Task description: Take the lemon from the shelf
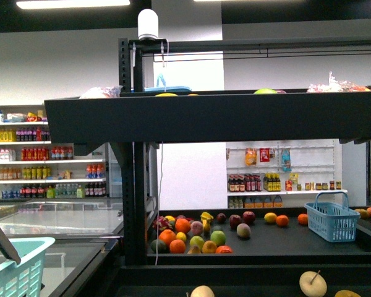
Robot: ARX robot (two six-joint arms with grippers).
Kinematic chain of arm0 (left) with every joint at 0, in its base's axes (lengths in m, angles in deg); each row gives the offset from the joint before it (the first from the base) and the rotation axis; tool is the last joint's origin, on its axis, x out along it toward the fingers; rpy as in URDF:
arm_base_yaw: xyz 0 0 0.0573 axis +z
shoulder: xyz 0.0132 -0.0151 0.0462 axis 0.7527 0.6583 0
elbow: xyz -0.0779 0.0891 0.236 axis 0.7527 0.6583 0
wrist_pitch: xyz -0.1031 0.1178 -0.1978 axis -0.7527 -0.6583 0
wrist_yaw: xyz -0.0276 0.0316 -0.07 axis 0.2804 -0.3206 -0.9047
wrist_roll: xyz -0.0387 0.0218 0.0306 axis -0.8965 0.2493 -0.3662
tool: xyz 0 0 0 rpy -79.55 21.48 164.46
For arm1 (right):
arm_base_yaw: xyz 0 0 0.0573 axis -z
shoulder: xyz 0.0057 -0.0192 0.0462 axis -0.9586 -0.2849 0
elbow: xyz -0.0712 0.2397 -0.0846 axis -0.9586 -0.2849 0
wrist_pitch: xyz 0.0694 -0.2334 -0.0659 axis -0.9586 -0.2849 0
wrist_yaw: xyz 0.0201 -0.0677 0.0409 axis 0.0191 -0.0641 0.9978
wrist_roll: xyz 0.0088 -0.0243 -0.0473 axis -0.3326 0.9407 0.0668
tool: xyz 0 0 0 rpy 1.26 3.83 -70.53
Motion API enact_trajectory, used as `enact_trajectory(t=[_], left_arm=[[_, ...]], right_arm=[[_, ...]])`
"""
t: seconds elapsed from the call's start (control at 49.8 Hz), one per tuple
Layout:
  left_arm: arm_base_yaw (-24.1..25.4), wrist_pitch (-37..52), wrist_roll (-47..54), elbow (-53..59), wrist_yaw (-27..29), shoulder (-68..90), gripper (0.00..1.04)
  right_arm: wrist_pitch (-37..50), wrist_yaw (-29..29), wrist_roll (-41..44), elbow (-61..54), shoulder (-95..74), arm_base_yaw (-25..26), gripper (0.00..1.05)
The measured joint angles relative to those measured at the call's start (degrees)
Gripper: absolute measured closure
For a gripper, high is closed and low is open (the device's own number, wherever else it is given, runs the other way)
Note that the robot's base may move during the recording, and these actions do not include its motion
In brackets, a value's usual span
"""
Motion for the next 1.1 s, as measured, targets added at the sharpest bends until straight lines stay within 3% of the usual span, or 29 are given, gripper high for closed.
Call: enact_trajectory(t=[0.08,0.181,0.703,0.964,1.104], left_arm=[[4.3,3.3,-7.2,-6.1,0.1,13.0,0.08],[4.7,4.7,-12.1,-13.1,0.4,23.4,0.08],[-1.4,8.0,-15.8,-37.8,5.1,49.8,0.08],[-2.9,8.3,-14.9,-44.4,6.9,56.0,0.08],[-3.0,7.6,-13.8,-45.8,7.5,56.6,0.32]], right_arm=[[0.0,0.0,0.0,0.0,0.0,0.0,0.08],[0.0,0.0,0.0,0.0,0.0,0.0,0.08],[0.0,0.0,0.0,0.0,0.0,0.0,0.08],[0.0,0.0,0.0,0.0,0.0,0.0,0.08],[0.0,0.0,0.0,0.0,0.0,0.0,0.08]])
